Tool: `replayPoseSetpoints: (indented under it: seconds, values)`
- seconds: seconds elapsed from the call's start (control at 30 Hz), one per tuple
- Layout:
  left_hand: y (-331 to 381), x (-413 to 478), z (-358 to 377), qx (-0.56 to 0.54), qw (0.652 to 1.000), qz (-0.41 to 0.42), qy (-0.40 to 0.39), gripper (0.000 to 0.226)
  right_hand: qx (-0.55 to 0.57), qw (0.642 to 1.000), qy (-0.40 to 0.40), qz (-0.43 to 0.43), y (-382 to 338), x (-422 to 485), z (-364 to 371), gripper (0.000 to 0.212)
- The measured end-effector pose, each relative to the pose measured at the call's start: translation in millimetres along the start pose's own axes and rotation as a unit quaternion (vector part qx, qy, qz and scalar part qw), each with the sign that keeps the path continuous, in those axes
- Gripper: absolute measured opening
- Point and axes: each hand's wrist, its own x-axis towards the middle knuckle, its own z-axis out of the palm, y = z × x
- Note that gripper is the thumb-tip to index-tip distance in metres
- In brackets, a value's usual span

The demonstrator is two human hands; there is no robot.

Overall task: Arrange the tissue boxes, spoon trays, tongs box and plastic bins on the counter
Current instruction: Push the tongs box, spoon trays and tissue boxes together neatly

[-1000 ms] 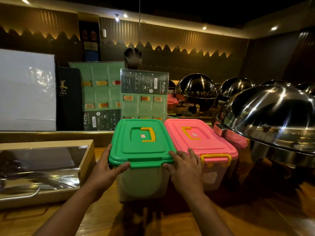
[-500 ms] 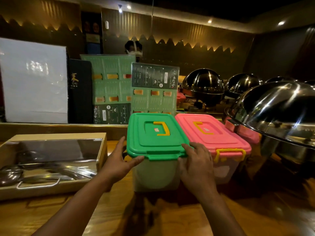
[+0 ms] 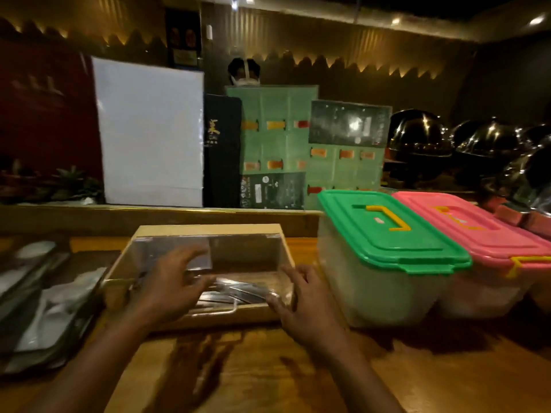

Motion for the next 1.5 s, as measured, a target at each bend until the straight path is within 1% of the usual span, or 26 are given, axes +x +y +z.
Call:
replayPoseSetpoints:
  seconds: [0.1,0.17,0.23,0.33,0.37,0.43,0.57,0.67,0.8,0.87,1.03,1.1,1.17,1.27,1.37,1.5]
  values:
    - [-46.4,-8.0,-30.8,0.087,0.994,-0.045,0.055,0.07,0.004,0.997,0.004,0.078,-5.9,0.3,26.3,0.068]
    - [-73.9,-12.7,-46.0,0.095,0.988,-0.096,0.074,0.085,-0.005,0.994,0.025,0.103,-6.1,2.2,33.4,0.066]
    - [-93.2,-16.8,-53.7,0.076,0.986,-0.132,0.065,0.102,-0.002,0.992,0.052,0.112,-3.7,5.6,34.7,0.06]
    - [-102.1,-20.2,-51.7,-0.017,0.984,-0.176,0.03,0.114,-0.006,0.991,0.08,0.11,1.0,9.5,34.0,0.052]
    - [-102.9,-20.2,-48.9,-0.043,0.982,-0.181,0.019,0.12,-0.007,0.99,0.088,0.111,1.7,9.7,33.4,0.049]
    - [-103.0,-17.5,-45.1,-0.052,0.981,-0.184,0.016,0.129,-0.003,0.988,0.104,0.118,1.8,9.1,30.9,0.044]
    - [-106.7,-12.1,-41.7,-0.028,0.982,-0.187,0.017,0.126,-0.006,0.986,0.114,0.126,3.4,5.4,29.6,0.044]
    - [-96.2,-10.3,-33.6,-0.024,0.985,-0.17,0.011,0.123,-0.002,0.982,0.128,0.139,10.1,1.9,27.2,0.041]
    - [-75.3,-8.6,-13.4,-0.071,0.98,-0.183,-0.001,0.118,0.014,0.975,0.154,0.158,22.5,-0.2,12.1,0.039]
    - [-67.9,-8.0,-7.1,-0.082,0.981,-0.176,-0.005,0.119,0.016,0.976,0.157,0.151,28.6,-1.8,5.5,0.039]
    - [-49.1,-5.3,3.3,-0.1,0.979,-0.176,-0.004,0.116,-0.038,0.98,0.162,0.112,50.9,-6.1,-2.5,0.042]
    - [-41.8,-4.9,8.0,-0.103,0.98,-0.173,-0.007,0.117,-0.053,0.979,0.161,0.114,60.2,-5.5,-5.2,0.043]
    - [-34.5,-5.5,12.8,-0.116,0.979,-0.165,-0.008,0.115,-0.091,0.976,0.151,0.125,67.6,-5.2,-8.6,0.044]
    - [-24.1,-6.7,18.5,-0.129,0.98,-0.152,-0.008,0.112,-0.204,0.96,0.13,0.142,73.5,-6.4,-16.2,0.045]
    - [-19.6,-6.5,23.3,-0.13,0.979,-0.154,-0.009,0.113,-0.302,0.937,0.124,0.12,75.7,-10.0,-22.8,0.047]
    - [-14.9,-7.0,24.9,-0.123,0.979,-0.16,-0.005,0.112,-0.36,0.92,0.125,0.09,83.0,-13.9,-26.5,0.05]
